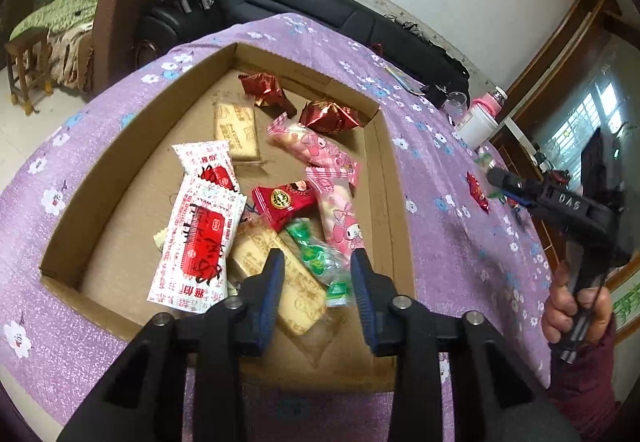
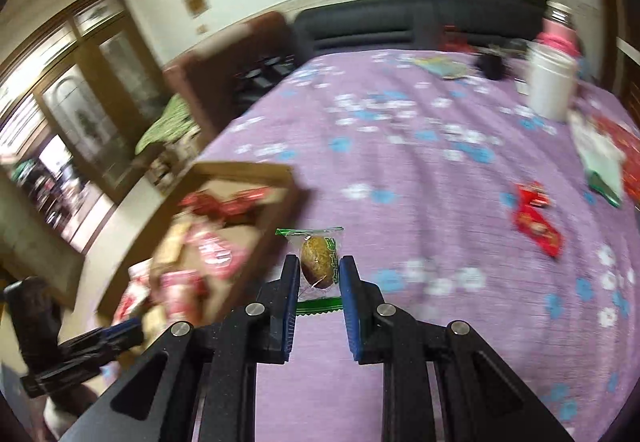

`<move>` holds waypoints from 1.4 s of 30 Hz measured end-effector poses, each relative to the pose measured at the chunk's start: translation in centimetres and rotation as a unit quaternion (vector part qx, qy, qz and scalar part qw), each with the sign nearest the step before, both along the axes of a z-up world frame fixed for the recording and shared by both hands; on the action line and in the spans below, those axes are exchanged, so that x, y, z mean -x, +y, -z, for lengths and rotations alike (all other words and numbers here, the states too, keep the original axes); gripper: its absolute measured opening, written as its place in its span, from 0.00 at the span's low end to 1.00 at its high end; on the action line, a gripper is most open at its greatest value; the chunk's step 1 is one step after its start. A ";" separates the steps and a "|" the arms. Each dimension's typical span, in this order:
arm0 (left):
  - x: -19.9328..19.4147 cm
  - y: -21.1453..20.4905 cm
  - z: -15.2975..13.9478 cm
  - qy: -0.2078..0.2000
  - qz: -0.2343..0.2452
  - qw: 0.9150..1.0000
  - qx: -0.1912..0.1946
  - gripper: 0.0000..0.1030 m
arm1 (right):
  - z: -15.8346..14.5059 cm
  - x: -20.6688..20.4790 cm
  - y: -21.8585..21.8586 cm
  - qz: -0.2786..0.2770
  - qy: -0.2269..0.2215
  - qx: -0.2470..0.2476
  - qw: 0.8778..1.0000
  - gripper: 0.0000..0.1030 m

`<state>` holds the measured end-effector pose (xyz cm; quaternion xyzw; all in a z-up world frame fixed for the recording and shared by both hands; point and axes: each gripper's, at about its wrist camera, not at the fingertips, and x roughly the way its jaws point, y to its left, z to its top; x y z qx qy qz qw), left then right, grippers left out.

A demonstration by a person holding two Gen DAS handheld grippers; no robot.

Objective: Organize snacks
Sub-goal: 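Lower both held snacks into the tray and open both tools, then move both open tools back toward the red packets on the table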

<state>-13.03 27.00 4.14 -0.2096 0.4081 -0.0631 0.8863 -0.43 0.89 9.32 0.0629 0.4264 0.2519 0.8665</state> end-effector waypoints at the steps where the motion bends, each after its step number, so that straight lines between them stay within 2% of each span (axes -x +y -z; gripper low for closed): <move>1: 0.1 0.0 -0.2 -0.001 -0.001 1.000 0.000 0.44 | -0.1 0.2 1.3 -0.016 0.003 -0.003 1.000 0.21; 3: 0.6 0.4 -0.8 -0.008 -0.008 1.000 0.007 0.67 | 0.0 0.6 3.5 -0.039 0.011 -0.004 0.999 0.22; 7: 2.1 1.7 -2.4 -0.035 -0.021 0.999 0.021 0.70 | 0.5 1.1 7.4 -0.072 0.015 0.012 0.997 0.22; 10: 3.0 3.1 -2.9 -0.044 -0.038 0.998 0.025 0.77 | 1.2 1.2 9.5 -0.086 0.019 0.027 0.996 0.22; 16: 4.1 5.6 -2.3 -0.036 -0.067 0.997 0.026 0.77 | 2.7 0.6 12.0 -0.080 0.017 0.060 0.995 0.23; 18: 4.4 6.3 -2.0 -0.033 -0.073 0.996 0.030 0.77 | 2.8 0.6 12.0 -0.075 0.013 0.067 0.995 0.26; 20: 4.6 6.8 -1.8 -0.030 -0.078 0.996 0.030 0.77 | 2.7 0.7 11.9 -0.068 0.011 0.065 0.995 0.38; 22: 4.9 7.0 -1.7 -0.030 -0.082 0.996 0.026 0.77 | 2.6 0.8 11.4 -0.060 0.012 0.060 0.996 0.42; 25: 5.1 6.3 -2.0 -0.030 -0.086 0.996 -0.004 0.77 | 2.4 1.2 10.2 -0.049 0.011 0.050 0.997 0.44; 27: 5.1 5.4 -2.2 -0.031 -0.082 0.996 -0.027 0.77 | 2.2 1.7 9.6 -0.043 0.006 0.049 0.998 0.49; 29: 5.1 4.3 -2.6 -0.034 -0.078 0.995 -0.052 0.77 | 2.0 2.1 8.9 -0.038 0.000 0.049 0.998 0.58; 31: 5.1 3.1 -3.0 -0.038 -0.073 0.993 -0.079 0.77 | 1.9 2.6 7.8 -0.029 -0.007 0.047 0.998 0.62; 37: 5.4 0.0 -3.8 -0.048 -0.058 0.987 -0.141 0.77 | 2.3 3.3 4.2 -0.004 -0.003 0.043 0.999 0.62; 42: 5.2 -2.5 -4.1 -0.045 -0.040 0.983 -0.173 0.78 | 2.6 3.4 0.5 0.027 0.001 0.040 0.999 0.63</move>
